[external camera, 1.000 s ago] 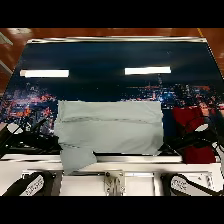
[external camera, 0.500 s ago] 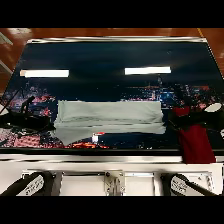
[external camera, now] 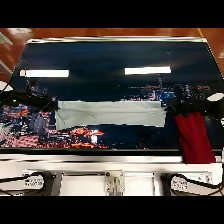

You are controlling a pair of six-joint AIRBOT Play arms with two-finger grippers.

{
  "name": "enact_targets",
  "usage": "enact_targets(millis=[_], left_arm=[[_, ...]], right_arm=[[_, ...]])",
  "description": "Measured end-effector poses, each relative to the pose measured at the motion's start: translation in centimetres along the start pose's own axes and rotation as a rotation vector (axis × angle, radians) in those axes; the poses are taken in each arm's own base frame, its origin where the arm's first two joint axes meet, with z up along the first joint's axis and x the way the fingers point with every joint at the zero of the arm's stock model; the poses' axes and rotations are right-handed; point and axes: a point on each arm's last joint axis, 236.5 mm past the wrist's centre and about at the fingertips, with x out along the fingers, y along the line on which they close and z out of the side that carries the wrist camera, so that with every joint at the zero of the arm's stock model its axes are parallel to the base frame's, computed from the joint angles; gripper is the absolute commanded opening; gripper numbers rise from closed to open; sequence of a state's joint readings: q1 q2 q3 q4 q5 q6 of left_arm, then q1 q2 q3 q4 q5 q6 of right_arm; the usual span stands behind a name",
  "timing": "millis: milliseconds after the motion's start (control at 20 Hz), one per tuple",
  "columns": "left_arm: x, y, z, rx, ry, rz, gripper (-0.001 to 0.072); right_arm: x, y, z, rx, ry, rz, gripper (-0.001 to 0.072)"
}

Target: Fold the shirts.

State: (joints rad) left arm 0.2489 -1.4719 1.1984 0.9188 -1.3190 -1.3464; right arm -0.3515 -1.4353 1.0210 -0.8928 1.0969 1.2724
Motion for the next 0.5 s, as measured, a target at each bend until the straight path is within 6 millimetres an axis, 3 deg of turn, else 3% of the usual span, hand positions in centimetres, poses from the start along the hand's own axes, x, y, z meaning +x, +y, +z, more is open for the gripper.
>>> enact_targets(millis=[300,350,400,450,500], left_arm=[[2.7,1.8,2.1,-0.062,0.044,-0.011,0.0051],[3.2,2.1,2.1,-0.076,0.055,-0.011,0.0141],[3.5,2.4,2.1,-0.085,0.064,-0.011,0.0334],[3.9,2.6,2.1,-0.098,0.071,-0.013,0.0459],[4.0,2.7,2.2,-0.103,0.075,-0.014,0.0477]], right_arm=[[4.6,0.4,2.1,-0.033,-0.04,-0.036,0.0066],[5.2,0.4,2.2,-0.034,-0.04,-0.044,0.0087],[5.7,0.3,2.2,-0.036,-0.04,-0.049,0.0116],[6.0,0.3,2.2,-0.035,-0.038,-0.051,0.0344],[6.3,0.3,2.2,-0.039,-0.037,-0.053,0.0481]])
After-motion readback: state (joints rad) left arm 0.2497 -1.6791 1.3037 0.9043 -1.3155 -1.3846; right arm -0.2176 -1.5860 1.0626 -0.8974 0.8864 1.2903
